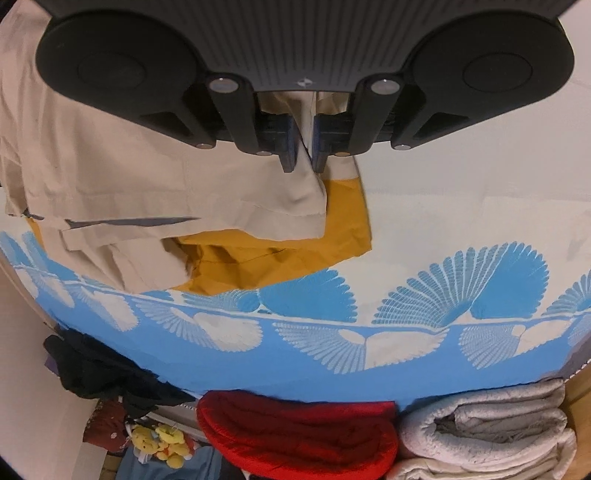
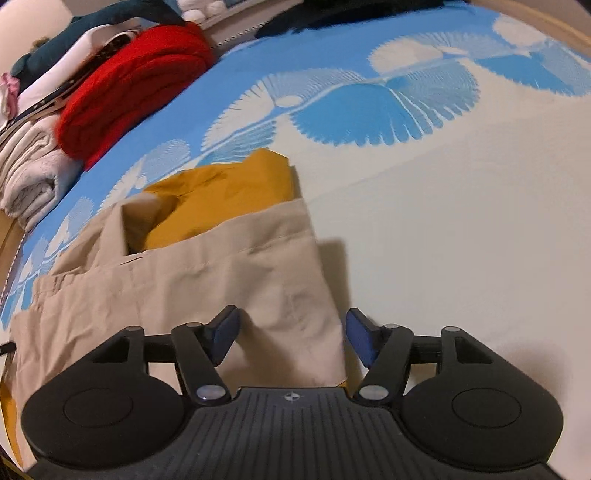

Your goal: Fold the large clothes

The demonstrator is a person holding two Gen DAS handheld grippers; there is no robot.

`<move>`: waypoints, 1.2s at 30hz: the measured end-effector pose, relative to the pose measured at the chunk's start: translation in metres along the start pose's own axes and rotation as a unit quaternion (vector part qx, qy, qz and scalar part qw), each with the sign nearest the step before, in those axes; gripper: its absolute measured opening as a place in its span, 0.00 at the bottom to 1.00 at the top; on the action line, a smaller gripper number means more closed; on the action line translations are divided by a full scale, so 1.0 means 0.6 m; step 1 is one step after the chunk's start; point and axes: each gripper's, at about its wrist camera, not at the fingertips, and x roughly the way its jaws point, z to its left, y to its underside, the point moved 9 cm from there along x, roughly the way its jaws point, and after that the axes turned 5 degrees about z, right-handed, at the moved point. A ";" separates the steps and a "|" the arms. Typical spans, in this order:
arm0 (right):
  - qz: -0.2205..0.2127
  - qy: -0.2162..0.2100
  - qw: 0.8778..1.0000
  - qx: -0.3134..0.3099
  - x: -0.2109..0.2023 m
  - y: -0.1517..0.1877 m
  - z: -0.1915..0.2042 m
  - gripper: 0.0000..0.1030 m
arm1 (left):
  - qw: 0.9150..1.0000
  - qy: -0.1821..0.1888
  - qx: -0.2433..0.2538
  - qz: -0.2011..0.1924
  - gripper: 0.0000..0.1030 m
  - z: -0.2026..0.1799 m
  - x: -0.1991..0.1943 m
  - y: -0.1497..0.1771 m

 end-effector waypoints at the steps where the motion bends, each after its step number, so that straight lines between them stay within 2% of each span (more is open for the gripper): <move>1: 0.003 -0.006 1.000 0.004 0.002 0.002 -0.001 0.64 | 1.000 0.002 0.000 0.008 0.16 0.000 0.005 0.004; 3: 0.005 -0.021 1.000 -0.004 0.003 0.004 0.009 0.43 | 1.000 0.000 0.008 0.015 0.16 -0.002 0.012 0.010; 4: -0.002 -0.018 1.000 -0.020 -0.001 0.002 0.017 0.36 | 1.000 0.000 0.012 0.013 0.13 -0.002 0.012 0.010; 5: -0.013 -0.014 0.999 -0.041 -0.011 0.001 0.028 0.23 | 1.000 0.004 0.012 0.007 0.05 -0.003 0.009 0.007; 6: -0.024 -0.014 0.998 -0.053 -0.023 -0.003 0.037 0.11 | 1.000 0.010 0.010 -0.002 0.03 -0.002 0.001 0.002; 8: -0.059 -0.013 0.996 -0.071 -0.059 -0.017 0.054 0.08 | 1.000 0.011 0.007 -0.026 0.02 0.001 -0.022 -0.012; 11: -0.131 -0.032 0.988 -0.080 -0.127 -0.046 0.082 0.06 | 0.997 0.004 -0.007 -0.080 0.02 0.012 -0.066 -0.041; 14: -0.209 -0.044 0.975 -0.067 -0.175 -0.082 0.102 0.05 | 0.990 -0.025 -0.040 -0.133 0.01 0.035 -0.090 -0.072; 16: -0.248 -0.041 0.966 -0.064 -0.180 -0.114 0.117 0.05 | 0.986 -0.060 -0.045 -0.152 0.00 0.042 -0.090 -0.087; 18: -0.270 -0.018 0.960 -0.074 -0.164 -0.139 0.134 0.05 | 0.982 -0.083 -0.056 -0.161 0.00 0.049 -0.077 -0.100; 20: -0.272 0.000 0.959 -0.080 -0.133 -0.155 0.150 0.05 | 0.980 -0.098 -0.067 -0.158 0.00 0.056 -0.056 -0.107; 22: -0.254 0.013 0.964 -0.082 -0.086 -0.166 0.160 0.05 | 0.981 -0.116 -0.065 -0.141 0.00 0.061 -0.021 -0.108; 24: -0.234 0.048 0.967 -0.091 -0.038 -0.173 0.158 0.05 | 0.980 -0.139 -0.064 -0.128 0.00 0.068 0.005 -0.109; 26: -0.201 0.084 0.973 -0.075 0.016 -0.179 0.133 0.05 | 0.981 -0.139 -0.082 -0.107 0.00 0.083 0.031 -0.102; 29: -0.147 0.119 0.981 -0.047 0.086 -0.167 0.096 0.05 | 0.986 -0.116 -0.099 -0.066 0.00 0.090 0.060 -0.095; 31: -0.122 0.119 0.984 -0.051 0.109 -0.151 0.097 0.06 | 0.990 -0.091 -0.083 -0.065 0.00 0.072 0.048 -0.106; 33: -0.141 0.120 0.981 -0.062 0.092 -0.158 0.112 0.12 | 0.994 -0.068 -0.049 -0.076 0.02 0.040 0.019 -0.116; 36: -0.173 0.083 0.981 -0.033 0.035 -0.172 0.126 0.20 | 0.998 -0.012 -0.006 -0.067 0.02 -0.016 -0.018 -0.102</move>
